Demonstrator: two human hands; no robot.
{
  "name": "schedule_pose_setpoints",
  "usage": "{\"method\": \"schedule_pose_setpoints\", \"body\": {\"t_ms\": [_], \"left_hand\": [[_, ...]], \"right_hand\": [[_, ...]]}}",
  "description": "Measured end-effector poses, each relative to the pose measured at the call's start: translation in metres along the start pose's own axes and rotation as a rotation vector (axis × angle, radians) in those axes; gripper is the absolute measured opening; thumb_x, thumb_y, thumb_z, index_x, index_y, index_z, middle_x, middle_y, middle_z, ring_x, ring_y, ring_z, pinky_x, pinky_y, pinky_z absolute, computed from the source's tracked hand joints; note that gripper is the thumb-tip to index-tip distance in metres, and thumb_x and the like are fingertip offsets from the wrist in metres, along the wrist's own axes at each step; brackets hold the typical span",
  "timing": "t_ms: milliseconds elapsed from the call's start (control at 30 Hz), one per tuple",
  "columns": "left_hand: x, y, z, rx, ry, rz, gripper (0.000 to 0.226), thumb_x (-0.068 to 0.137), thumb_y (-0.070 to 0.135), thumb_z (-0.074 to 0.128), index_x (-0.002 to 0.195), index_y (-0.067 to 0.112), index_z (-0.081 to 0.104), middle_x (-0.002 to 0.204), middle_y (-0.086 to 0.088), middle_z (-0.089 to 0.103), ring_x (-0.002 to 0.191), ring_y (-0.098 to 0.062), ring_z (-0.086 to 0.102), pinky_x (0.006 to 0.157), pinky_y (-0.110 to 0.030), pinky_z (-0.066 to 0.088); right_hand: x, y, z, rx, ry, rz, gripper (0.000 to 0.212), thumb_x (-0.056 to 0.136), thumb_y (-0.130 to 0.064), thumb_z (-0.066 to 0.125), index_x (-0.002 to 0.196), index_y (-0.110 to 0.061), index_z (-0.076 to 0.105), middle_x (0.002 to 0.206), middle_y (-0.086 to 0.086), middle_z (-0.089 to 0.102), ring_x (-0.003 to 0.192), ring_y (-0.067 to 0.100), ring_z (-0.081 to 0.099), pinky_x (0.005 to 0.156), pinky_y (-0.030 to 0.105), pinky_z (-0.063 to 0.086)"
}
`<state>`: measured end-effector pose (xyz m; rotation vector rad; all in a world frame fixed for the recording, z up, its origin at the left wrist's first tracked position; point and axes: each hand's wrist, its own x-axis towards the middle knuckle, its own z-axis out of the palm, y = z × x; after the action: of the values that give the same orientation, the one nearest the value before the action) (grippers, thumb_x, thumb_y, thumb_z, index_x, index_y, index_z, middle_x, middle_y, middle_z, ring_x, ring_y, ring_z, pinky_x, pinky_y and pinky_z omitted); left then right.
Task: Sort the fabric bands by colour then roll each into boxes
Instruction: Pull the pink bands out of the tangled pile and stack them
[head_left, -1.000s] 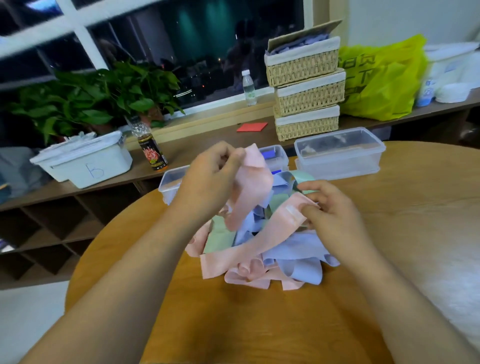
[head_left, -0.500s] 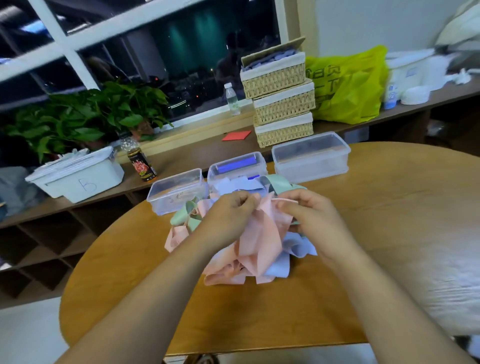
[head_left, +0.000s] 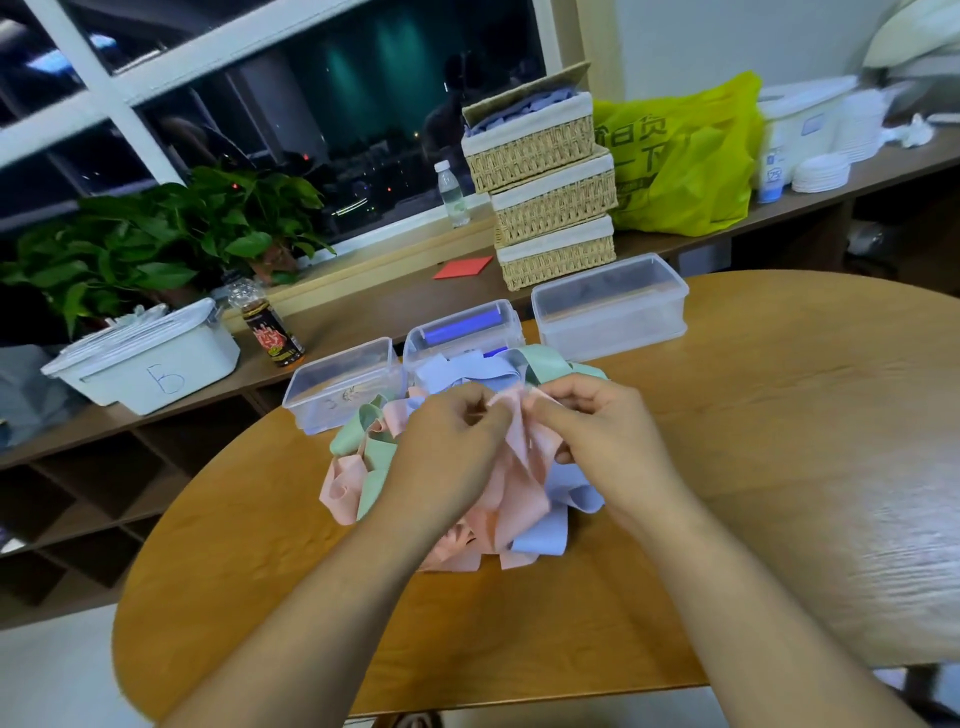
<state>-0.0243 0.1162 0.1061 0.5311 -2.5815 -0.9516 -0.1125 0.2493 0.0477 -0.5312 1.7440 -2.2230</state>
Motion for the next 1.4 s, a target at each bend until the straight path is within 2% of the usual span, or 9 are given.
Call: {"method": "schedule_pose_setpoints", "body": {"t_ms": [200,367,600,800,967,1133,1233,1300,1400], "left_hand": [[0.015,0.036,-0.063,-0.049,0.139,0.093,0.026,0.098,0.030,0.066,0.080,0.011,0.065,0.075,-0.014,0.070,0.073,-0.034,0.070,0.062,-0.036,0.049],[0.006,0.064,-0.068,0.087,0.202,0.248,0.021,0.096,0.027,0.064,0.081,0.012,0.068,0.072,-0.010,0.068,0.073,-0.032,0.064,0.061,-0.046,0.054],[-0.005,0.063,-0.045,0.145,0.082,0.317,0.025,0.098,0.044,0.069,0.080,0.027,0.074,0.070,0.008,0.072,0.068,-0.013,0.071,0.067,-0.039,0.058],[-0.004,0.055,-0.037,0.355,-0.189,0.383,0.019,0.100,0.028,0.059,0.111,0.037,0.071,0.090,0.017,0.071,0.077,-0.001,0.067,0.065,-0.026,0.050],[0.004,0.034,-0.038,-0.012,-0.019,0.323,0.023,0.100,0.015,0.062,0.109,0.034,0.071,0.103,0.023,0.068,0.091,0.002,0.063,0.075,-0.019,0.049],[-0.003,0.018,-0.026,-0.342,-0.326,0.210,0.023,0.101,0.038,0.070,0.120,0.025,0.067,0.121,0.004,0.073,0.119,-0.022,0.067,0.106,-0.056,0.052],[-0.013,0.010,-0.017,-0.362,-0.293,0.177,0.026,0.096,0.045,0.072,0.109,0.023,0.067,0.109,-0.002,0.072,0.107,-0.028,0.068,0.095,-0.050,0.056],[-0.016,0.001,-0.012,-0.307,-0.344,0.107,0.029,0.096,0.051,0.073,0.115,0.030,0.067,0.109,0.009,0.073,0.104,-0.017,0.070,0.092,-0.042,0.059],[-0.018,-0.014,-0.004,-0.332,-0.505,0.022,0.025,0.100,0.031,0.074,0.124,0.025,0.068,0.111,0.004,0.077,0.105,-0.015,0.074,0.091,-0.035,0.061]], "right_hand": [[0.000,-0.026,0.001,0.251,0.026,-0.001,0.012,0.098,-0.016,0.074,0.106,-0.019,0.083,0.100,0.009,0.077,0.086,0.021,0.071,0.074,0.033,0.060],[-0.010,-0.048,0.009,0.389,0.014,-0.051,0.021,0.099,-0.008,0.072,0.118,-0.017,0.076,0.097,0.007,0.077,0.093,0.023,0.076,0.081,0.033,0.061],[-0.015,-0.057,0.006,0.455,0.016,-0.061,0.015,0.098,-0.008,0.072,0.112,-0.010,0.075,0.105,0.017,0.079,0.101,0.033,0.077,0.084,0.034,0.062],[-0.009,-0.050,-0.005,0.285,0.054,-0.080,0.021,0.089,-0.022,0.085,0.108,-0.015,0.081,0.107,0.014,0.079,0.100,0.034,0.077,0.096,0.047,0.062],[-0.005,-0.054,-0.019,0.262,0.033,-0.094,0.017,0.096,-0.006,0.070,0.104,-0.014,0.083,0.105,0.011,0.080,0.095,0.024,0.073,0.087,0.043,0.057],[-0.009,-0.075,-0.021,0.411,-0.137,-0.179,0.020,0.100,-0.007,0.064,0.107,-0.017,0.080,0.113,0.010,0.074,0.103,0.023,0.067,0.089,0.040,0.054],[-0.004,-0.073,-0.023,0.405,-0.041,-0.175,0.021,0.101,-0.009,0.065,0.106,-0.022,0.080,0.112,0.005,0.075,0.099,0.017,0.067,0.082,0.040,0.054],[0.003,-0.068,-0.026,0.417,0.090,-0.164,0.019,0.102,-0.010,0.066,0.107,-0.023,0.079,0.106,0.001,0.076,0.094,0.015,0.067,0.077,0.038,0.052],[0.014,-0.063,-0.035,0.384,0.255,-0.197,0.018,0.100,-0.010,0.069,0.105,-0.024,0.080,0.102,0.000,0.078,0.091,0.015,0.068,0.077,0.036,0.051]]}}
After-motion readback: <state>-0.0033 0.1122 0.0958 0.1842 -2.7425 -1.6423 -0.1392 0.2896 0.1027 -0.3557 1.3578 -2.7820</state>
